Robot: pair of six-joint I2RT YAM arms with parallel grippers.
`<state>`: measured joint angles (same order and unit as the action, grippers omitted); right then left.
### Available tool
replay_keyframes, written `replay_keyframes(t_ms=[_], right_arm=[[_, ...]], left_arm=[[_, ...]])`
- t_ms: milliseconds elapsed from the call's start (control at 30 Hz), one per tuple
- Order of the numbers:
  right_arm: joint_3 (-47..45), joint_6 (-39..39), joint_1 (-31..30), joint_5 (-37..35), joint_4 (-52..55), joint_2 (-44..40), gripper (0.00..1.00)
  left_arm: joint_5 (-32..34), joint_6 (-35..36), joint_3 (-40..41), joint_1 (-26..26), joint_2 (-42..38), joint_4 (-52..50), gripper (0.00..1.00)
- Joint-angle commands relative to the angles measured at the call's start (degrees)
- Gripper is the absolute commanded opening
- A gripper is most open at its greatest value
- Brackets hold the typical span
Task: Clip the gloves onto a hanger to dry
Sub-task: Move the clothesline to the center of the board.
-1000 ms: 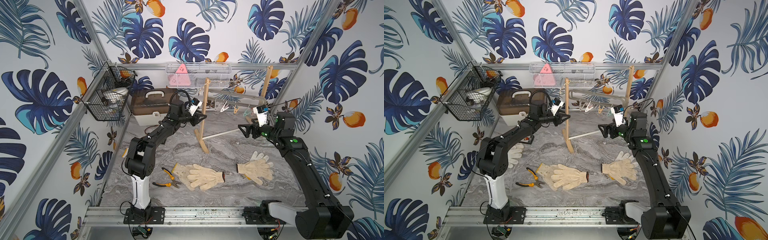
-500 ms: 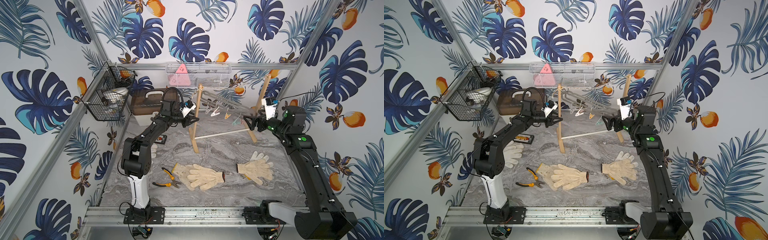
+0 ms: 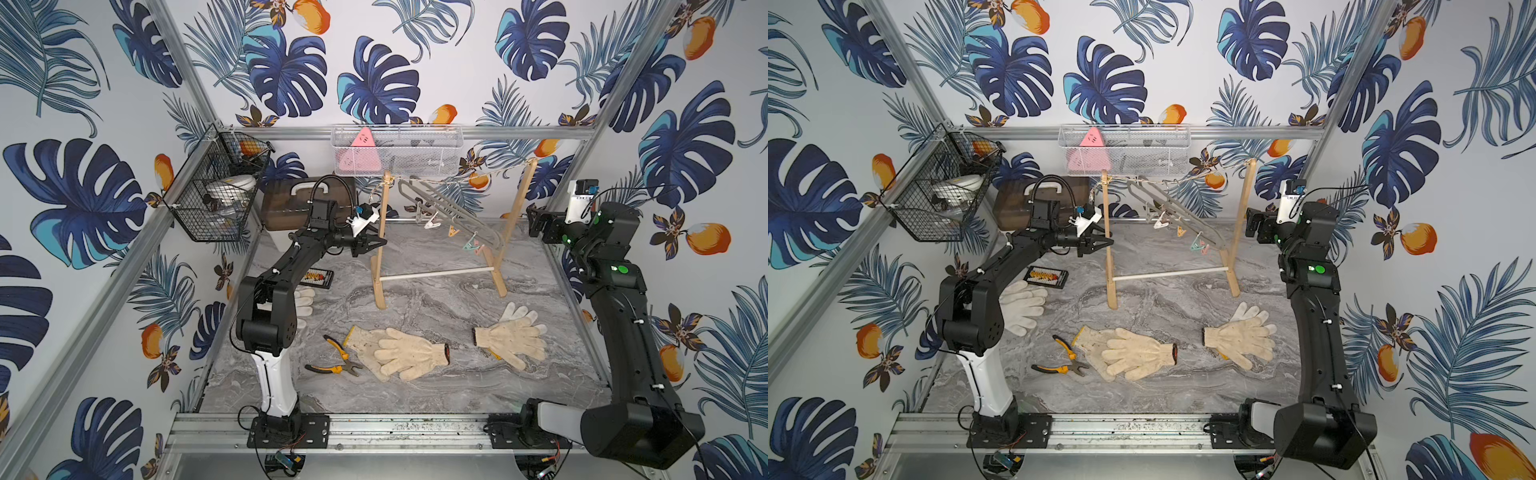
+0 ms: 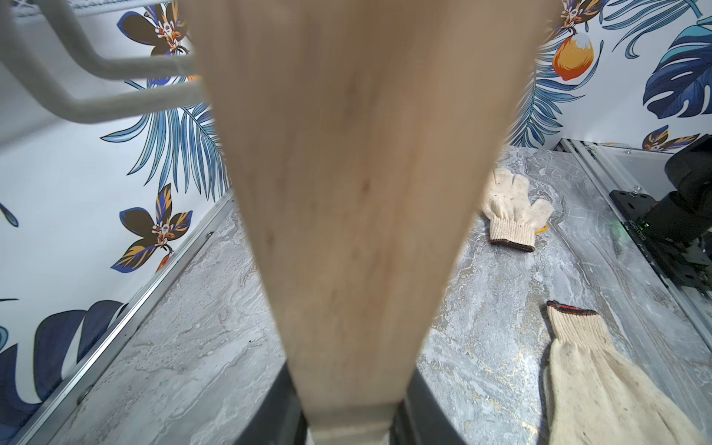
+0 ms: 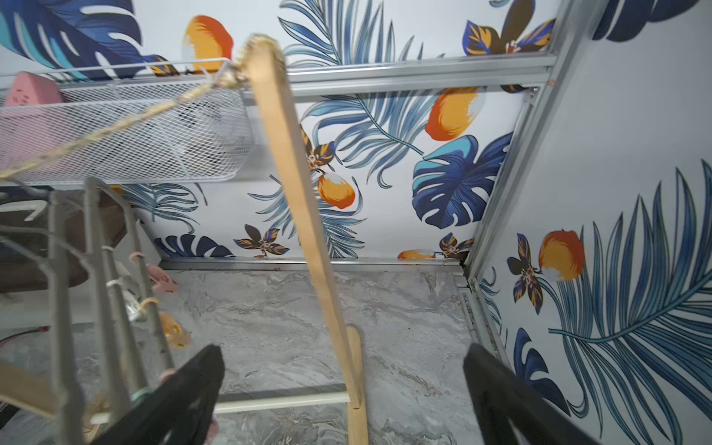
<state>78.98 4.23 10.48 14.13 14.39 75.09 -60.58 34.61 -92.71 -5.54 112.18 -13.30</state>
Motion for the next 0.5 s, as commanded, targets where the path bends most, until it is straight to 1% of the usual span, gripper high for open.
replay_keyframes(t_ms=[0, 67, 200, 267, 367, 433, 467], right_arm=[[1.6, 0.6, 0.5, 7.3, -2.7, 4.8, 1.0], [1.3, 0.8, 0.5, 9.7, -4.6, 7.1, 1.0], [-0.5, 0.1, 0.0, 10.8, -11.5, 11.0, 0.97], [0.3, 1.7, -1.6, 9.5, -11.8, 13.3, 0.95], [-0.3, 2.4, -3.7, 5.8, -14.9, 15.6, 0.88], [-1.1, 1.4, -4.3, 5.2, -16.8, 16.6, 0.8], [-1.5, 1.1, -4.7, 4.4, -17.3, 16.9, 0.74]], left_arm=[[1.2, 1.1, 0.7, 0.3, 0.3, -4.9, 0.2], [1.2, 0.9, 0.6, 0.3, 0.5, -4.7, 0.2], [1.9, 1.9, 0.1, 0.3, 0.6, -5.9, 0.21], [1.9, 1.6, 0.0, 0.4, 0.6, -5.7, 0.21], [2.0, 1.1, 0.2, 0.5, 0.3, -5.4, 0.21], [2.0, 0.4, 0.7, 0.8, 0.1, -4.5, 0.21], [2.1, 0.1, 1.1, 1.0, -0.2, -4.1, 0.21]])
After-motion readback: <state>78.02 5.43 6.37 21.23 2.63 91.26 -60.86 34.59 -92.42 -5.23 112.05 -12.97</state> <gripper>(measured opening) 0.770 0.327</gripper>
